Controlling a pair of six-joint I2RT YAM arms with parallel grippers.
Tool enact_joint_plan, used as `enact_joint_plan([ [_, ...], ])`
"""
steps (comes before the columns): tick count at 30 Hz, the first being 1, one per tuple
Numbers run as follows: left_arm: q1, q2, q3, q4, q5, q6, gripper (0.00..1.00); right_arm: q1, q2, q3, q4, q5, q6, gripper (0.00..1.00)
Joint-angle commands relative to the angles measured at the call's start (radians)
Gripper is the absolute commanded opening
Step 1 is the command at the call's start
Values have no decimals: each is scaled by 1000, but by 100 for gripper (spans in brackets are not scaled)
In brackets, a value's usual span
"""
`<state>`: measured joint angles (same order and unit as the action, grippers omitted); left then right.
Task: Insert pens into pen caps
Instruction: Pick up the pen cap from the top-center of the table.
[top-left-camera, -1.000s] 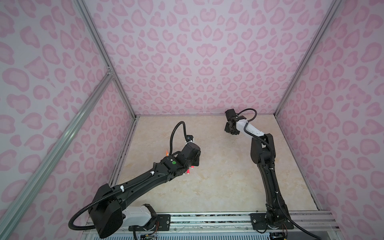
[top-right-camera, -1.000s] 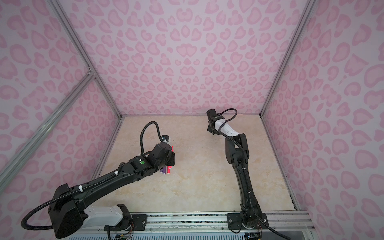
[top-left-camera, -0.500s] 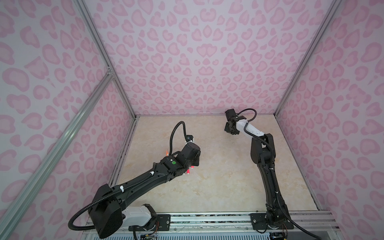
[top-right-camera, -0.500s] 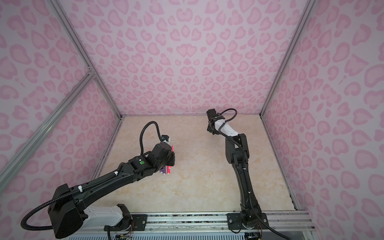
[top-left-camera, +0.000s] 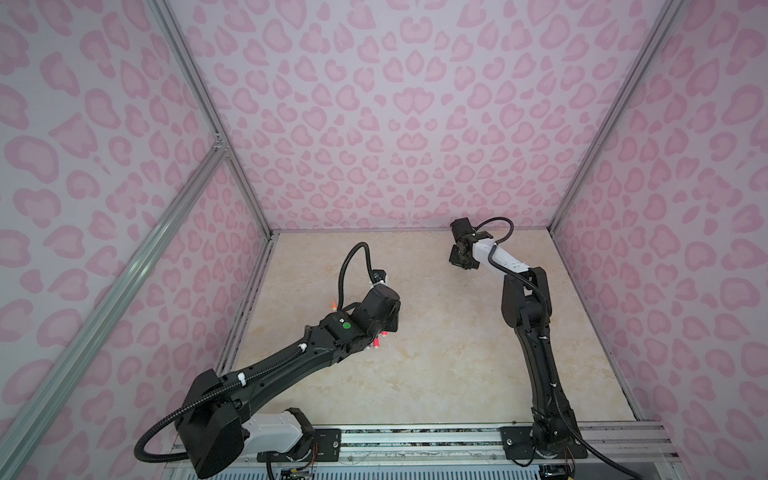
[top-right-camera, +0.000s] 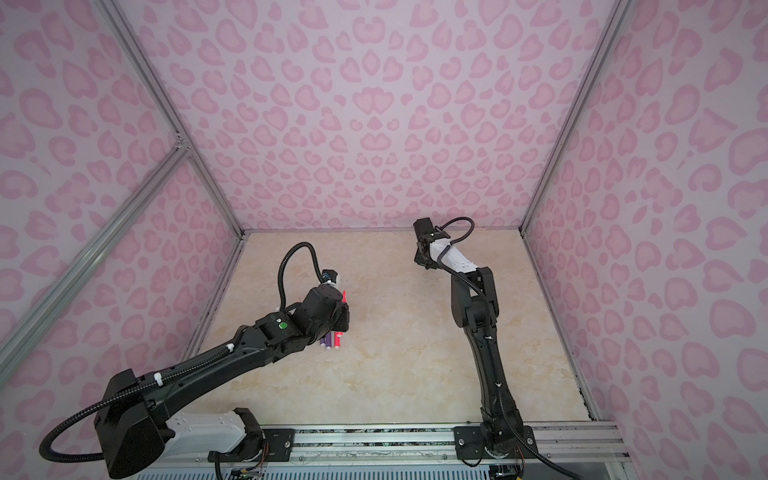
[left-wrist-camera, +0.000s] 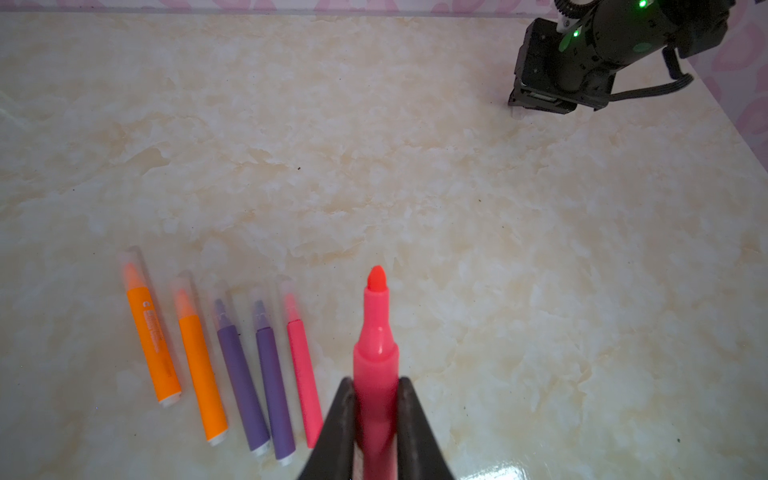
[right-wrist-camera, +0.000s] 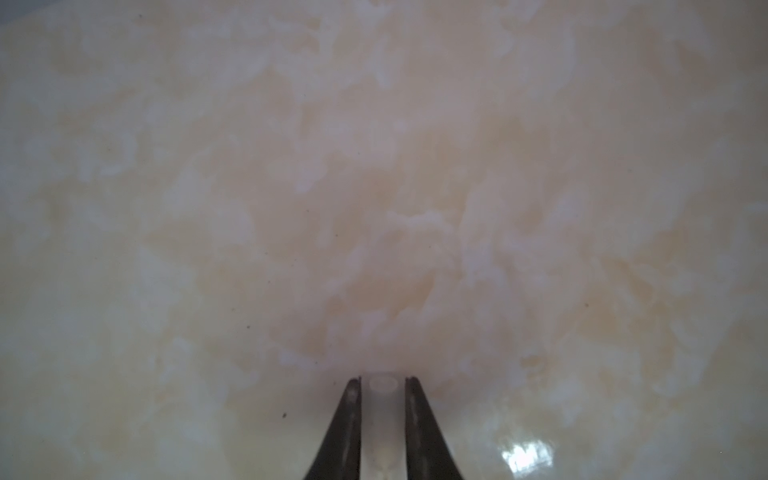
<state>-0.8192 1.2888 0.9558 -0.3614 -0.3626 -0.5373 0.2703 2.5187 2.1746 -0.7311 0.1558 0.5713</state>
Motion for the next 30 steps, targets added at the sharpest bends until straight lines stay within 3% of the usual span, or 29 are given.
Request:
enact_joint_plan([
  [1,0,-8,4,5,1,2,3,-1,26,-4,-48,-21,-6,12],
  [7,-1,-9,3,12,21,8,3,-1,-1,-16,-39,-12,0,7],
  [12,0,-30,-34,95,135,54,3,5,-139,-123,30,-18,12,5],
  [22,-51,-185,-174,339,367,117,3,109,-739,-714,370,-17,68,7],
  [30,-87,-206,-221,415,393,121,3,300,-1087,-1114,729,-33,129,6],
])
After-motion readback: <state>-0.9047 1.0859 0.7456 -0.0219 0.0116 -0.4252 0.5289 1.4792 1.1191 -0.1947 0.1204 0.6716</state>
